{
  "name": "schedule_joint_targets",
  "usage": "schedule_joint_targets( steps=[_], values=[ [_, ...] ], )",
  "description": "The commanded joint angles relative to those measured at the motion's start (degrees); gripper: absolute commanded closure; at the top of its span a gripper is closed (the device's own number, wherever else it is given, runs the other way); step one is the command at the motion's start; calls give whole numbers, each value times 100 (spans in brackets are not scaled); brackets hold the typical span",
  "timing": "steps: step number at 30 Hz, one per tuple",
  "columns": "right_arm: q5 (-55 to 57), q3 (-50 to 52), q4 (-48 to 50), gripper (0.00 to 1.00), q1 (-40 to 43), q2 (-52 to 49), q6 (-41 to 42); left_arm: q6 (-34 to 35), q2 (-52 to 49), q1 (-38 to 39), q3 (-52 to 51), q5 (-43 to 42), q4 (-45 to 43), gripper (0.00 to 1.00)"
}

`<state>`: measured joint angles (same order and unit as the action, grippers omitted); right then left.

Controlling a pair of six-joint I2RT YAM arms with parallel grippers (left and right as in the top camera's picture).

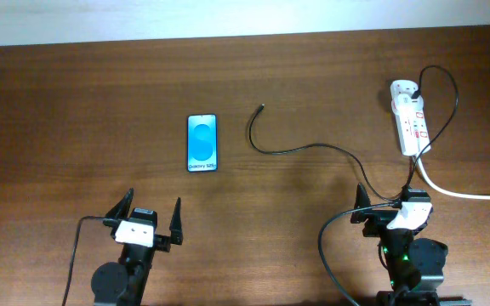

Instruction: Plug charger to phone and switch on socket

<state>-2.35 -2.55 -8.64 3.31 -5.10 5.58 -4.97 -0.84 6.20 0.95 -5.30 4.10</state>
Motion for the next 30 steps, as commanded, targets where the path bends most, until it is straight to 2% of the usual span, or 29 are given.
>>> schedule_joint_targets(
  steps=[1,19,25,28,30],
  values=[
    [116,-24,-127,2,-33,7,28,-74,44,-33,-42,63,4,1],
    [116,-24,-127,2,-33,7,28,-74,44,-33,-42,63,4,1],
    [116,-24,-127,2,-33,7,28,-140,17,-33,31,42,-514,1],
    [116,-24,-127,2,-35,7,28,-138,-546,-35,546,17,-448,1],
    [114,-24,-125,2,-35,7,28,-138,-1615,-33,1488,-162,-282,1]
  ],
)
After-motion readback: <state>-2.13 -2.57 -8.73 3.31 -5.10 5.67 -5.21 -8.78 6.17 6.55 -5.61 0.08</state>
